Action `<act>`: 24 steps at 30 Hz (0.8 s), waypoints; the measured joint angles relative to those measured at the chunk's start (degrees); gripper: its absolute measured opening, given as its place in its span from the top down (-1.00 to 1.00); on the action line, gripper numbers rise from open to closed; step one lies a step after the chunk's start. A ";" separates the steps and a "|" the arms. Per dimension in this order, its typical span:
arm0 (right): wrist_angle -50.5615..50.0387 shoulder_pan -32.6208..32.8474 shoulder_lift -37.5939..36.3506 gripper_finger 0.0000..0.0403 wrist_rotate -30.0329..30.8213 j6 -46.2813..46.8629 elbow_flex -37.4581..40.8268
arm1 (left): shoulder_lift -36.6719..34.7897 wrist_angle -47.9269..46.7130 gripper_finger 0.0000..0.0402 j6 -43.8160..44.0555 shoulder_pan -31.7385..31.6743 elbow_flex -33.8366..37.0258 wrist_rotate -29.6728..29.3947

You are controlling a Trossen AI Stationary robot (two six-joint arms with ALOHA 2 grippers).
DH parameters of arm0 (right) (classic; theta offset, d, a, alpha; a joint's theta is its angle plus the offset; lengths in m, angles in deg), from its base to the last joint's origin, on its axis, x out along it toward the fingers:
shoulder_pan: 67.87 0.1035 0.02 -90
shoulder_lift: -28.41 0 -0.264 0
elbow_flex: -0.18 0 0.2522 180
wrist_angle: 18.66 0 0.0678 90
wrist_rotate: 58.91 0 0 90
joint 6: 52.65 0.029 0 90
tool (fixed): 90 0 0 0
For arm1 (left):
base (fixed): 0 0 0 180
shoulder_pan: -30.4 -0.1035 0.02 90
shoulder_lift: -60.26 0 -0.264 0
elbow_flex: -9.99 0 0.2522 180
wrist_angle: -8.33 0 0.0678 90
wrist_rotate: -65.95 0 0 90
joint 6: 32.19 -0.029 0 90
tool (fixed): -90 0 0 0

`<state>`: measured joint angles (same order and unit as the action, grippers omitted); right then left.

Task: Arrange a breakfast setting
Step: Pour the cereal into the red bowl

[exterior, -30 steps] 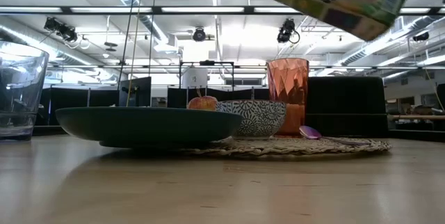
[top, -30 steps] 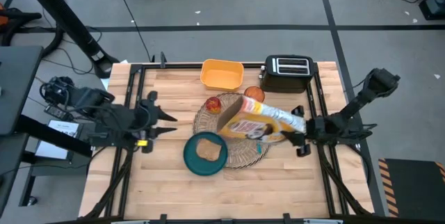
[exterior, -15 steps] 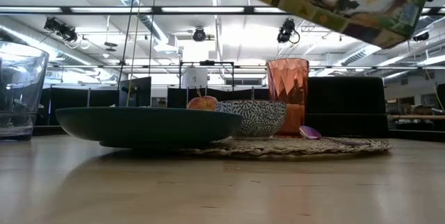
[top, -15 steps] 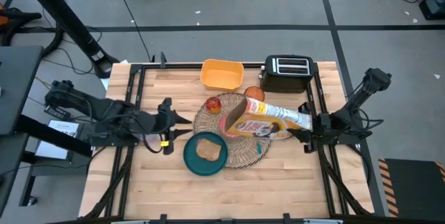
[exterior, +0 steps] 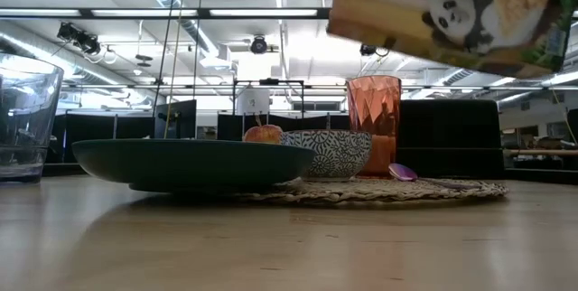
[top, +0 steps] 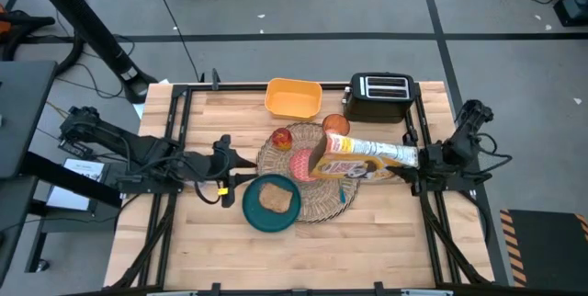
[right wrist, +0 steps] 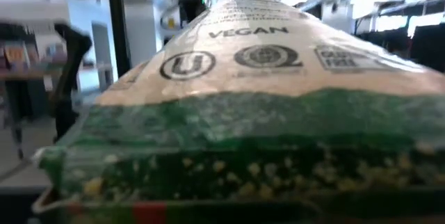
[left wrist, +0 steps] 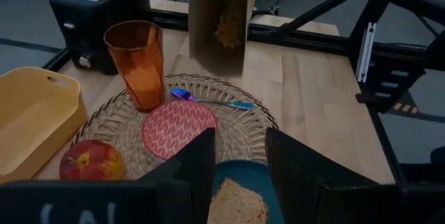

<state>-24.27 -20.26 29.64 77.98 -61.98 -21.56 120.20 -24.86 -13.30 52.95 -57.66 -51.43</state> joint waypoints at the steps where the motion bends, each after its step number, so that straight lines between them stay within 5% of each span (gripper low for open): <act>1: -2.72 0.00 -0.22 0.00 0.00 0.95 -0.59 | 0.00 0.08 0.33 -0.02 0.00 0.00 -0.02; 7: -13.23 -1.16 0.82 0.00 1.79 6.01 -2.23 | 0.00 -0.01 0.33 -0.04 -0.26 0.00 -0.02; 24: -18.98 -7.50 13.48 0.00 -0.64 8.34 -7.56 | 0.07 -0.05 0.33 -0.17 -0.26 0.00 -0.04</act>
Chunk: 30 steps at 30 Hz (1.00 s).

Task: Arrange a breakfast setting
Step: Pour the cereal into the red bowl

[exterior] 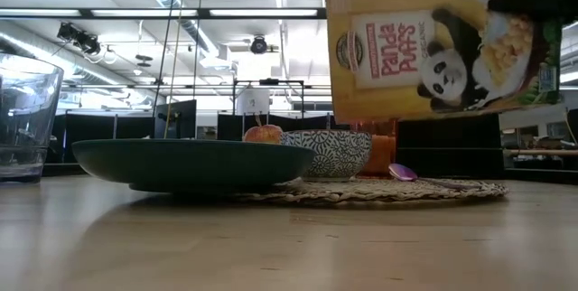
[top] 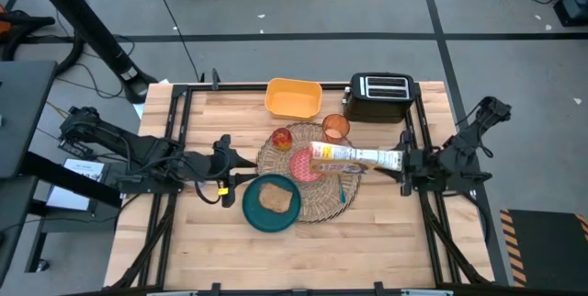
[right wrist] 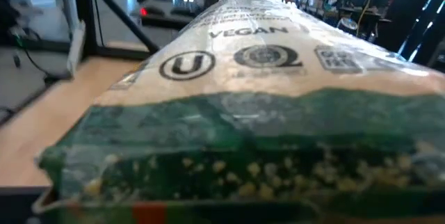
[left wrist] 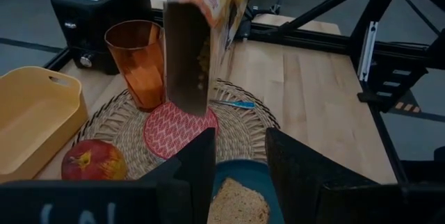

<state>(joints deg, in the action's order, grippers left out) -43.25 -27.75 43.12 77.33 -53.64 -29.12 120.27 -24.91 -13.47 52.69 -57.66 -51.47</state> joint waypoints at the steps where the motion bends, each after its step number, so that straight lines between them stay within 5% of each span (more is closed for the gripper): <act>1: -0.38 -0.33 1.03 0.00 -0.13 0.02 -0.35 | 0.00 -0.02 0.33 0.00 0.00 0.00 -0.01; 18: -5.74 -5.60 11.98 0.00 -6.05 0.92 -8.70 | 0.04 -0.02 0.33 -0.02 0.00 0.00 -0.04; 30: -6.10 -6.49 12.13 0.00 -6.81 0.96 -9.31 | 0.04 -0.04 0.33 -0.02 0.00 0.00 -0.02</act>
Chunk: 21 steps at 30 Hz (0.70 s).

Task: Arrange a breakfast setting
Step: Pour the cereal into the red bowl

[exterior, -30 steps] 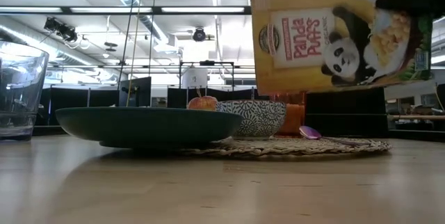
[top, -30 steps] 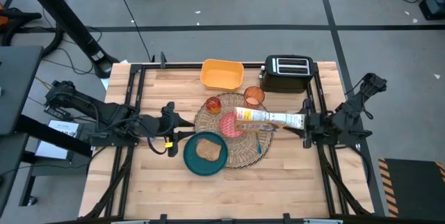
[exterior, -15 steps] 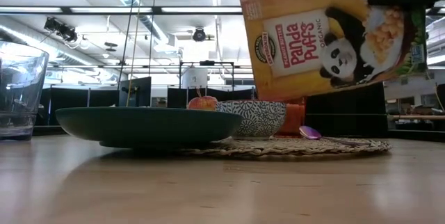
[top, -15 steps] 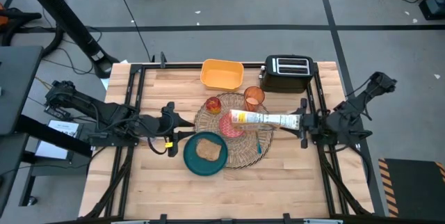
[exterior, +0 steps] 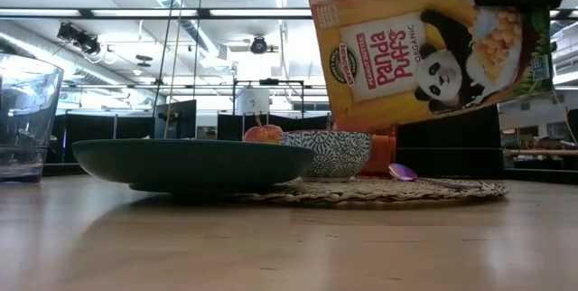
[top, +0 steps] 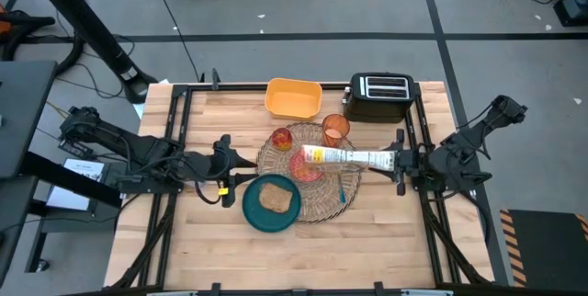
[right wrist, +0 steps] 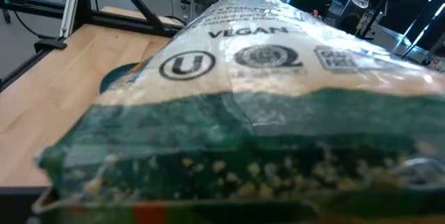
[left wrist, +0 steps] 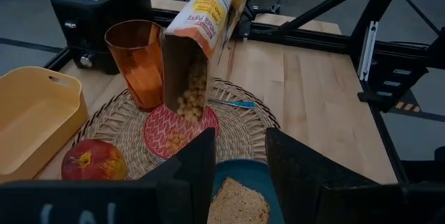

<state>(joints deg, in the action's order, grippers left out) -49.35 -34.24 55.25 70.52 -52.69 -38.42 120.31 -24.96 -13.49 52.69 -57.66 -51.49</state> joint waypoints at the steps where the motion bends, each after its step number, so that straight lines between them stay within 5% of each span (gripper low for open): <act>1: -0.37 0.00 -0.29 0.00 0.07 0.05 -0.16 | 0.00 0.00 0.33 0.02 0.00 -0.01 0.00; 21: 1.64 -0.02 -1.23 0.00 -0.72 -0.19 -0.33 | 0.00 0.00 0.33 0.00 0.00 -0.02 0.02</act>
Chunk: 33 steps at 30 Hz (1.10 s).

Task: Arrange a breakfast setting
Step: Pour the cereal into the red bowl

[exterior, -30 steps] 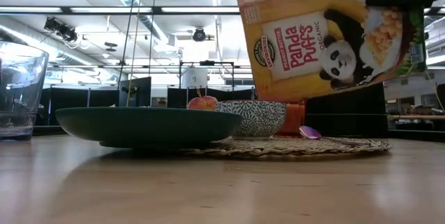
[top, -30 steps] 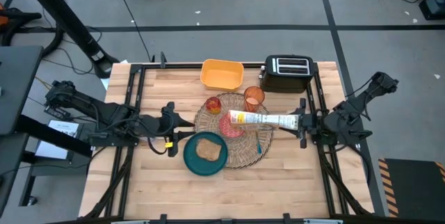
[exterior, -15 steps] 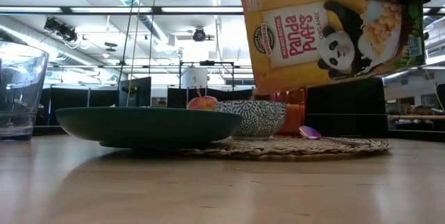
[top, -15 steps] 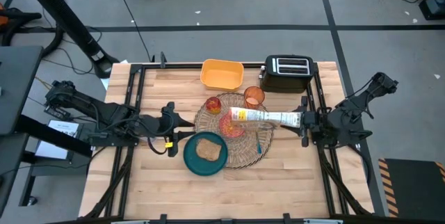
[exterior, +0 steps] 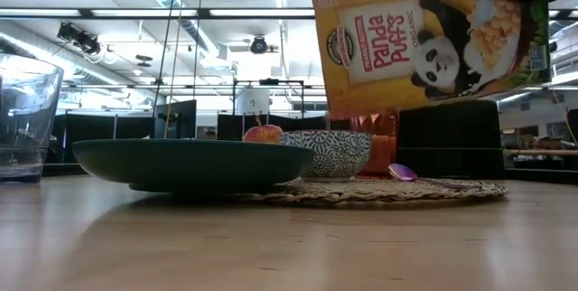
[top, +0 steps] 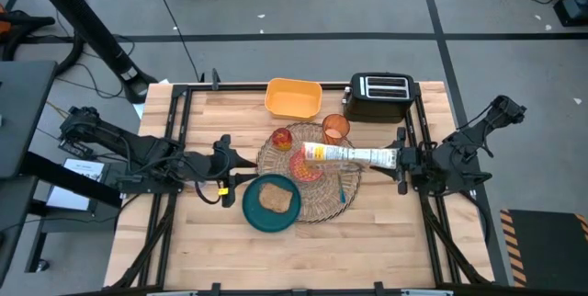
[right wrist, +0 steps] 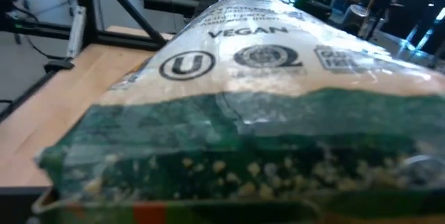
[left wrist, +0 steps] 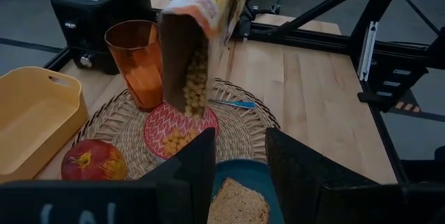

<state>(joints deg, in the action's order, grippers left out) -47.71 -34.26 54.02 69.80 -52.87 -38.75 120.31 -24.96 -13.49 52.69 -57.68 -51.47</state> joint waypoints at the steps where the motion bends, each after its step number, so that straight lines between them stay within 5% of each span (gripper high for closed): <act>1: 0.27 0.03 0.28 0.00 -0.28 0.02 0.00 | 0.00 0.02 0.33 0.00 0.00 0.00 0.00; 33: -4.81 -4.92 11.60 0.00 -5.30 -2.94 -9.29 | 0.00 0.04 0.33 0.11 0.01 -0.02 0.02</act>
<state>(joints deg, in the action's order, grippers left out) -52.52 -39.18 65.62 64.50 -55.81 -48.04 120.31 -24.91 -13.39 52.69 -57.70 -51.45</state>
